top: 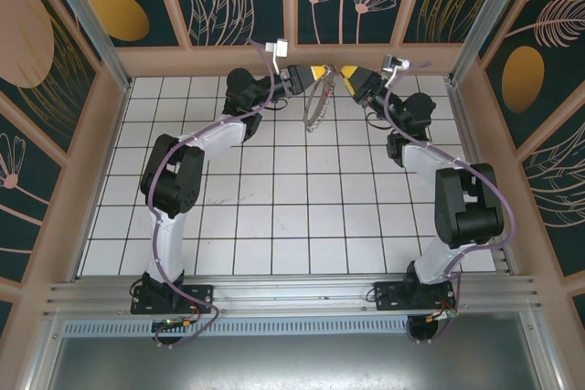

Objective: Put the keys on the keyring

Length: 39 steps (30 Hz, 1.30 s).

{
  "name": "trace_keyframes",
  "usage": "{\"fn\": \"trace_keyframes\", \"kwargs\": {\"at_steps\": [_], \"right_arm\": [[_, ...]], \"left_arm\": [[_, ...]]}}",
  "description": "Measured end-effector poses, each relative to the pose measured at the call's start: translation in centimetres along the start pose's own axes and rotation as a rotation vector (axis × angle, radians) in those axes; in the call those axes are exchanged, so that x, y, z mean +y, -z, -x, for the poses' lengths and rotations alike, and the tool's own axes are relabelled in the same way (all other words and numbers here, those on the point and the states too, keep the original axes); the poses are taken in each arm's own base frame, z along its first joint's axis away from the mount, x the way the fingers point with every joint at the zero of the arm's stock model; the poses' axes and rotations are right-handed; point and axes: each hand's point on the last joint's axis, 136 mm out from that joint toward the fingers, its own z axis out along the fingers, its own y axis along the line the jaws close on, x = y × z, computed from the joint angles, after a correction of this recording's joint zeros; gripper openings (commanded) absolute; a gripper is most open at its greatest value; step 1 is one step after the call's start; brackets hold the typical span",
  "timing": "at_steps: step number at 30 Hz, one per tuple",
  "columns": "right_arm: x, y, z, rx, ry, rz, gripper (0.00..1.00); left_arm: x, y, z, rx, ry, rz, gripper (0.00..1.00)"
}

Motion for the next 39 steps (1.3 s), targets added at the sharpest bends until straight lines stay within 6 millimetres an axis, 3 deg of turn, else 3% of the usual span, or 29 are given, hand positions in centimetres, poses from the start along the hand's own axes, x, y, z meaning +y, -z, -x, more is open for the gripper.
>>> {"fn": "trace_keyframes", "kwargs": {"at_steps": [11, 25, 37, 39], "right_arm": [[1.5, -1.7, -0.8, 0.021, 0.009, 0.045, 0.38], [0.0, -2.7, -1.8, 0.041, -0.019, 0.033, 0.31], [-0.4, -2.8, -2.0, 0.046, -0.004, 0.016, 0.01], [-0.6, -2.8, -2.0, 0.047, 0.011, 0.01, 0.0]], "left_arm": [[0.0, 0.0, 0.1, -0.006, 0.0, 0.003, 0.0], [0.1, 0.0, 0.1, -0.007, 0.0, 0.003, 0.0], [-0.2, 0.0, 0.2, -0.01, -0.007, -0.004, 0.0], [-0.1, 0.0, 0.2, -0.01, -0.005, -0.003, 0.0]]}}
